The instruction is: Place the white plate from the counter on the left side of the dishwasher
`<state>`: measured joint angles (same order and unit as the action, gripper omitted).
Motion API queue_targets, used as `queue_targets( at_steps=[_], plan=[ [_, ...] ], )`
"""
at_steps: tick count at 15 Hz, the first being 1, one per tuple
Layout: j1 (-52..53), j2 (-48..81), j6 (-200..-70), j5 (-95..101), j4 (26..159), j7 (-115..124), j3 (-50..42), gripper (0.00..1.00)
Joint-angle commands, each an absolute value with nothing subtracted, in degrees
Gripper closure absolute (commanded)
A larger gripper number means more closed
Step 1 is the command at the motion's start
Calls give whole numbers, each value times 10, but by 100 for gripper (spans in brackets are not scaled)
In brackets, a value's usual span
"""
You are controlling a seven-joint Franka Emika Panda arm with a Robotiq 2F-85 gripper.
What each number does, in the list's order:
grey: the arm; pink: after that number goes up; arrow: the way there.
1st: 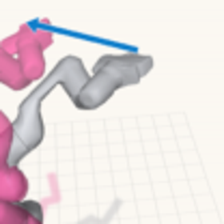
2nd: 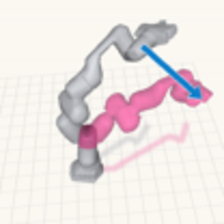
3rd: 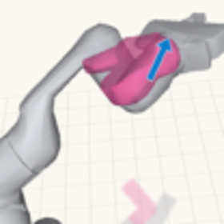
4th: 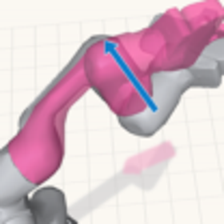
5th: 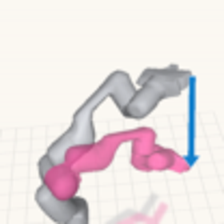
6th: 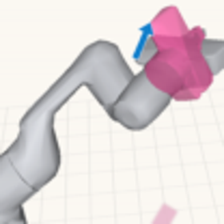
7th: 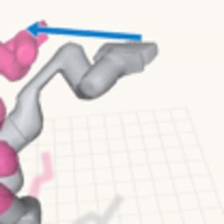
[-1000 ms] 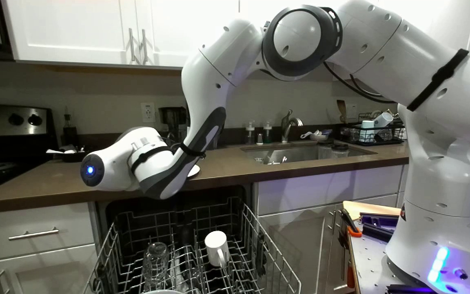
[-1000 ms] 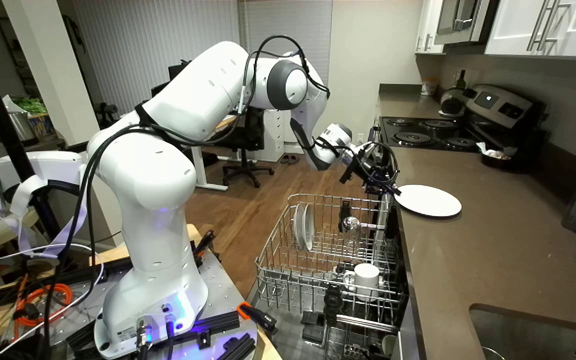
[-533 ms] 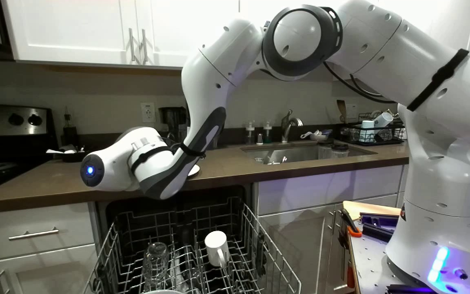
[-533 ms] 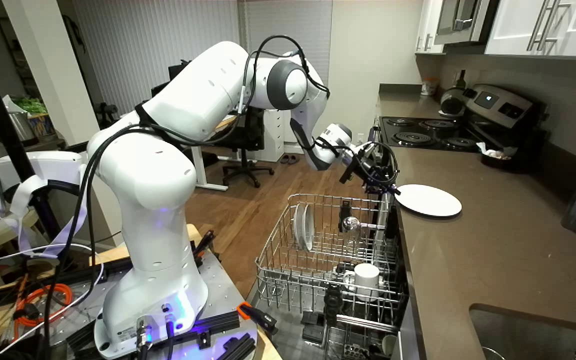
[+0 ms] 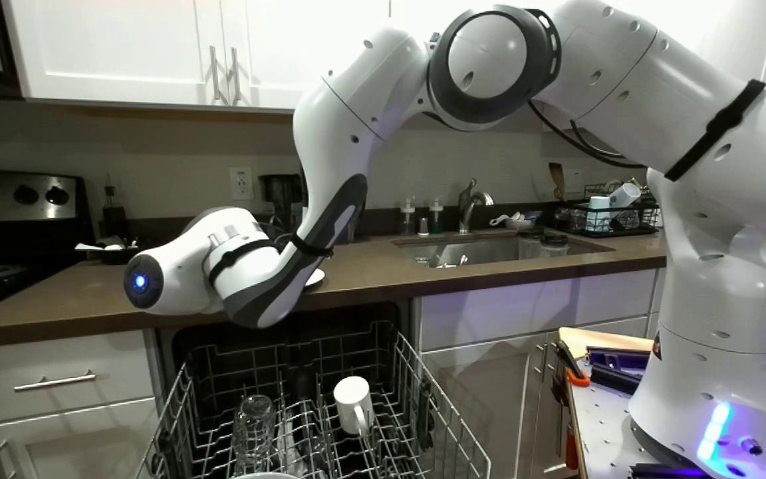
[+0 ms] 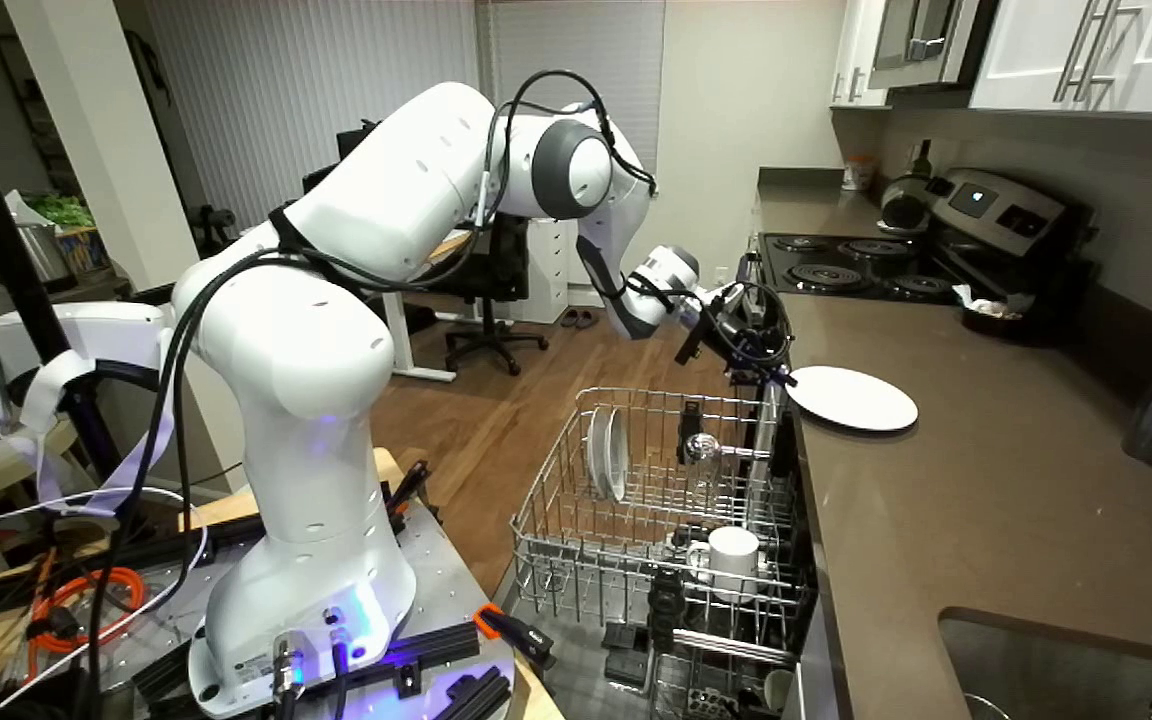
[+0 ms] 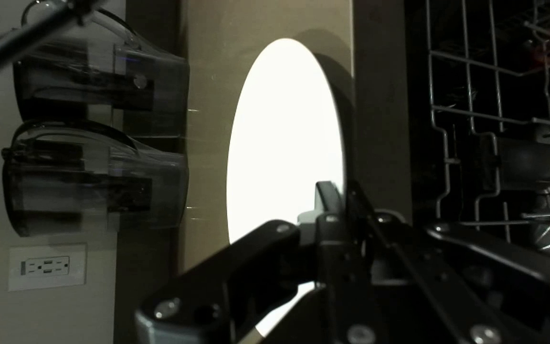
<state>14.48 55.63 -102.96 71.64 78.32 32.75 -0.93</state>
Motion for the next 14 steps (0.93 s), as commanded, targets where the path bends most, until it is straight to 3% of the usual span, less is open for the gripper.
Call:
queue_targets(
  at_steps=[1, 14],
  plan=[
    [167, 550, -972, 715, 779, 304, -11, 93],
    [197, 555, -868, 716, 758, 280, 4, 93]
  ],
)
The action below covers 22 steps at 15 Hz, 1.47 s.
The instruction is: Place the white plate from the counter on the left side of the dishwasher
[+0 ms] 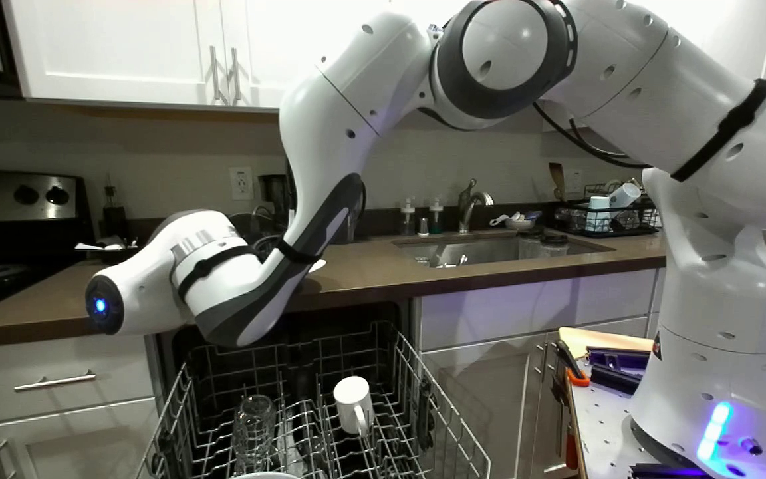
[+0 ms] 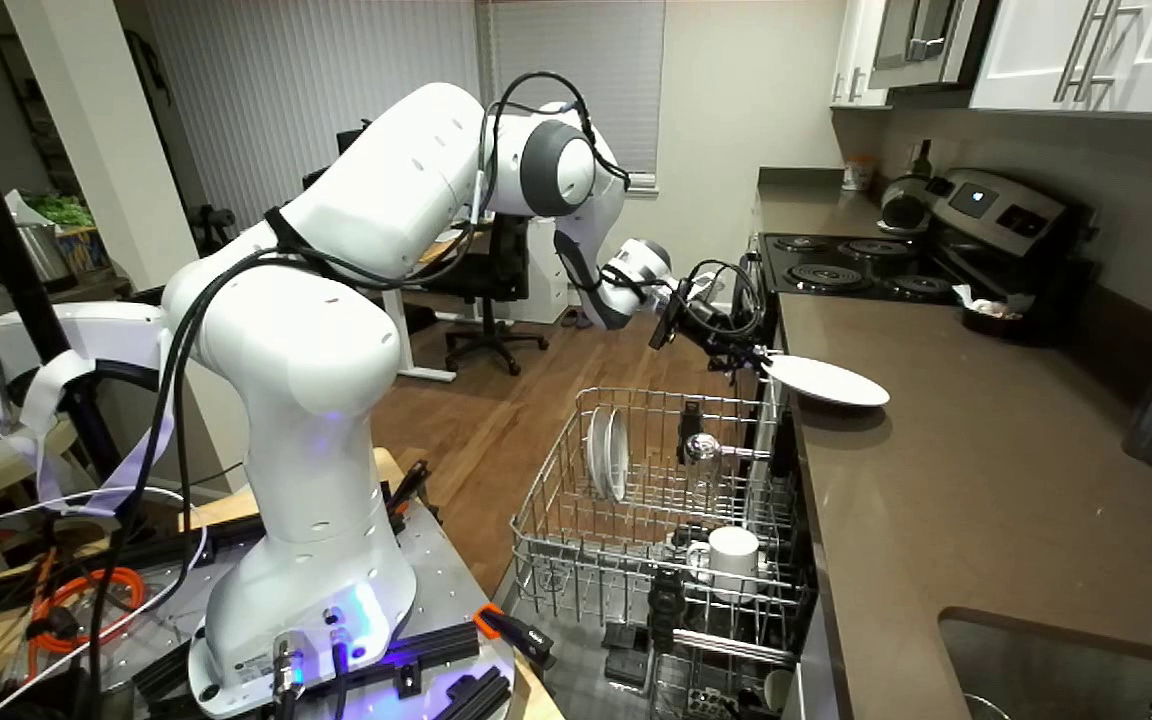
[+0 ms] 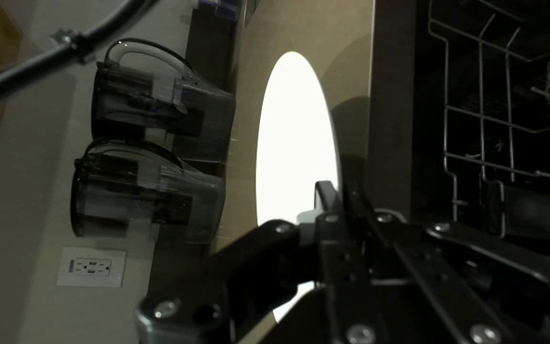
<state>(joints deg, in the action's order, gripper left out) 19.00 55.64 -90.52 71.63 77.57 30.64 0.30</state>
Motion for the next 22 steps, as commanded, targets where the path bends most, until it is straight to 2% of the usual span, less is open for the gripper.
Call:
queue_targets(
  at_steps=[1, 12, 14, 22],
  plan=[
    [198, 556, -862, 715, 755, 279, 6, 93],
    [191, 558, -877, 718, 761, 297, 15, 93],
    [192, 560, -877, 715, 761, 296, 17, 95],
    [214, 580, -834, 702, 756, 296, 28, 95]
  ],
)
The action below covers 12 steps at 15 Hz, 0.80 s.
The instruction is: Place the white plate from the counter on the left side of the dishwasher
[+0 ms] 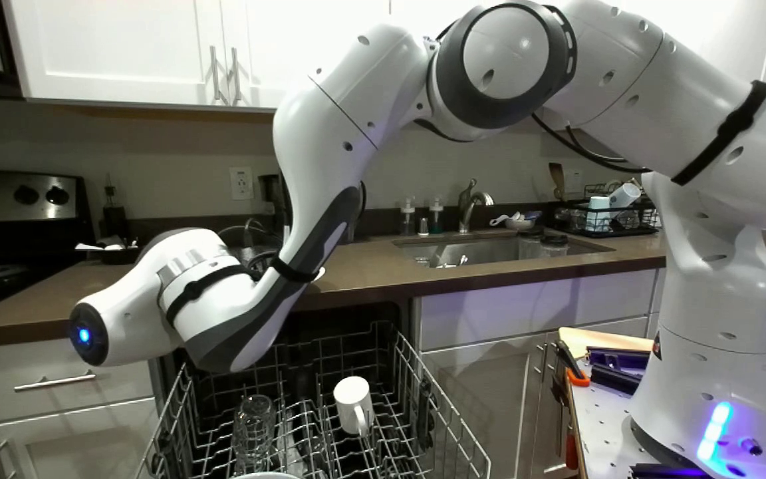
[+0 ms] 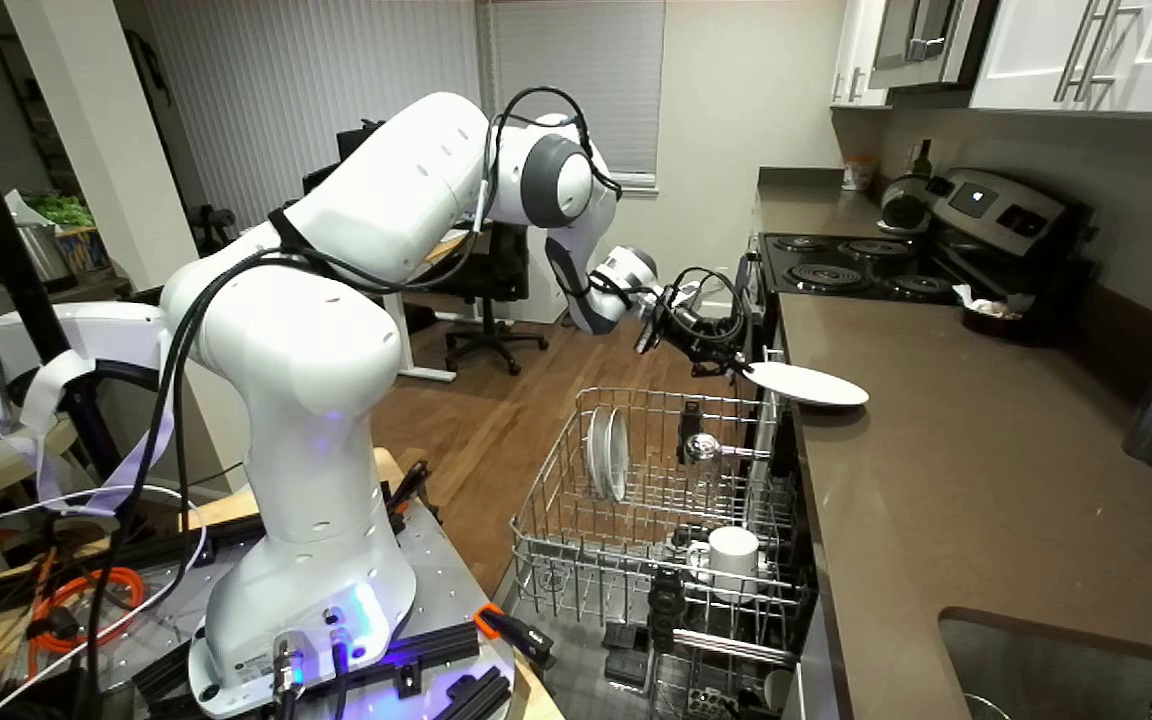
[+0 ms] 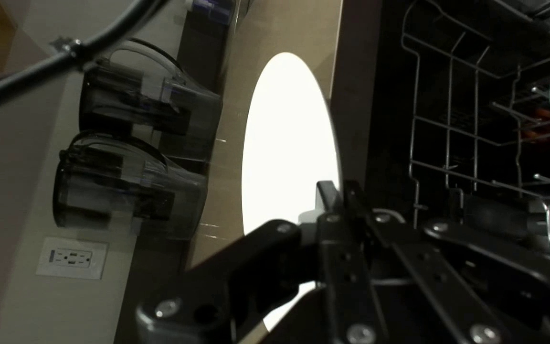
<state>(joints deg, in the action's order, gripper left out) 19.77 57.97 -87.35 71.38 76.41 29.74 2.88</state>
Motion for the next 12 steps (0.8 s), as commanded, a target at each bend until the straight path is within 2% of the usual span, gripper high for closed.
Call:
queue_targets(
  at_steps=[1, 7, 12],
  plan=[
    [220, 582, -819, 700, 754, 295, 28, 95],
    [248, 589, -744, 674, 737, 293, 45, 95],
    [253, 574, -749, 625, 746, 298, 67, 95]
  ],
)
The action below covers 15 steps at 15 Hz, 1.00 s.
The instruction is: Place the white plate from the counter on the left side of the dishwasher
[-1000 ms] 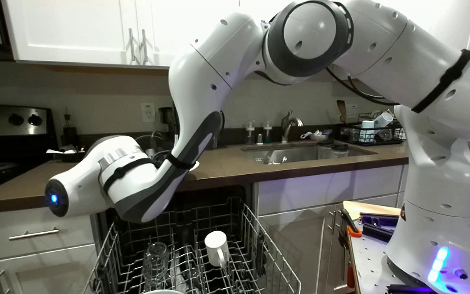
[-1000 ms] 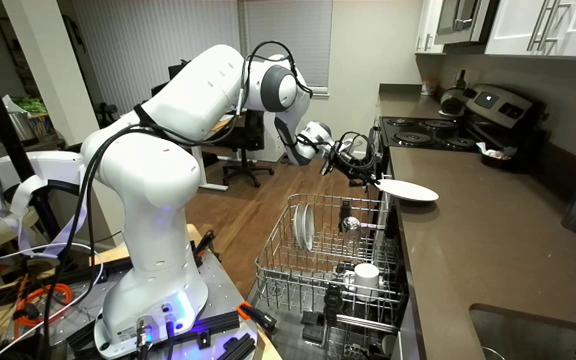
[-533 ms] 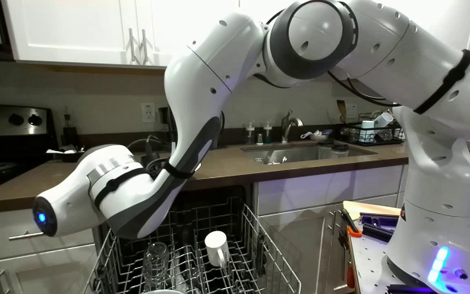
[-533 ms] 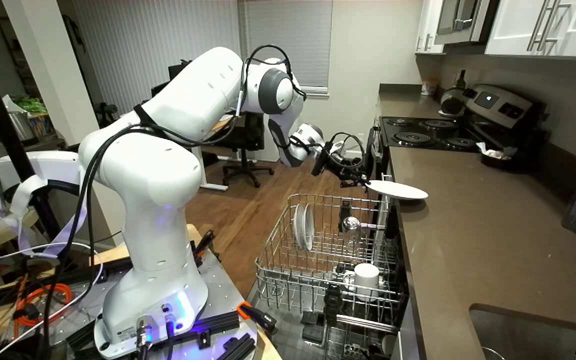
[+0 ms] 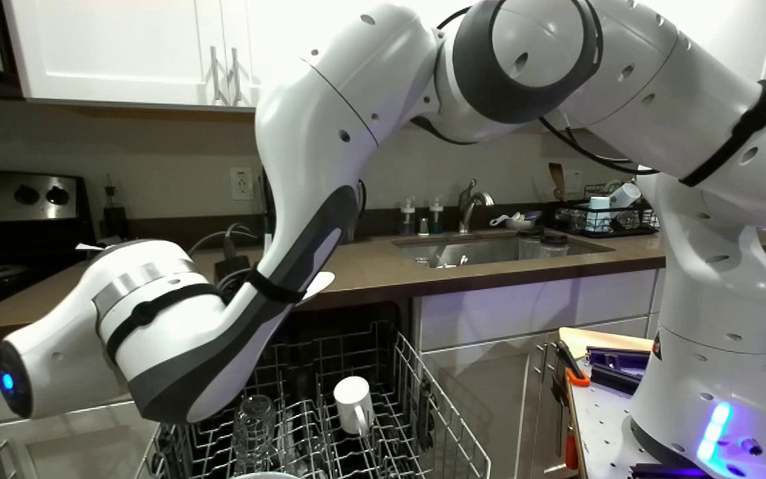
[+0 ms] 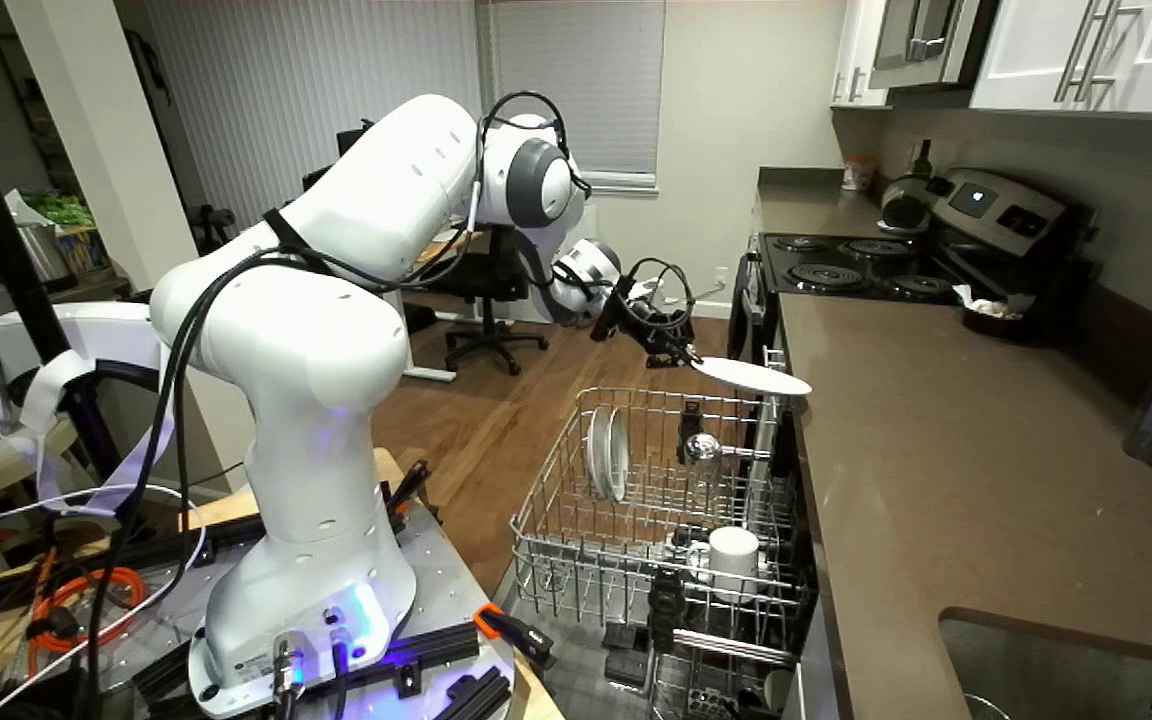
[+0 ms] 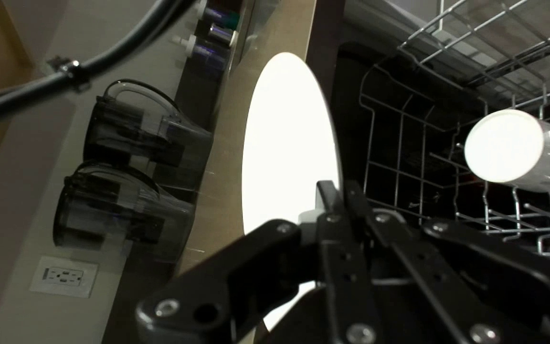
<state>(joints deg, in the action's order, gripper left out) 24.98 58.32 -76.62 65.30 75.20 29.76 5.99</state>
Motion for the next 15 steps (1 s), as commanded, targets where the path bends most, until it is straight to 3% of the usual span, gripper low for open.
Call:
queue_targets(
  at_steps=[1, 7, 15],
  plan=[
    [254, 572, -750, 617, 749, 300, 69, 95],
    [248, 545, -796, 584, 777, 320, 77, 95],
    [228, 470, -960, 583, 879, 445, 73, 95]
  ],
)
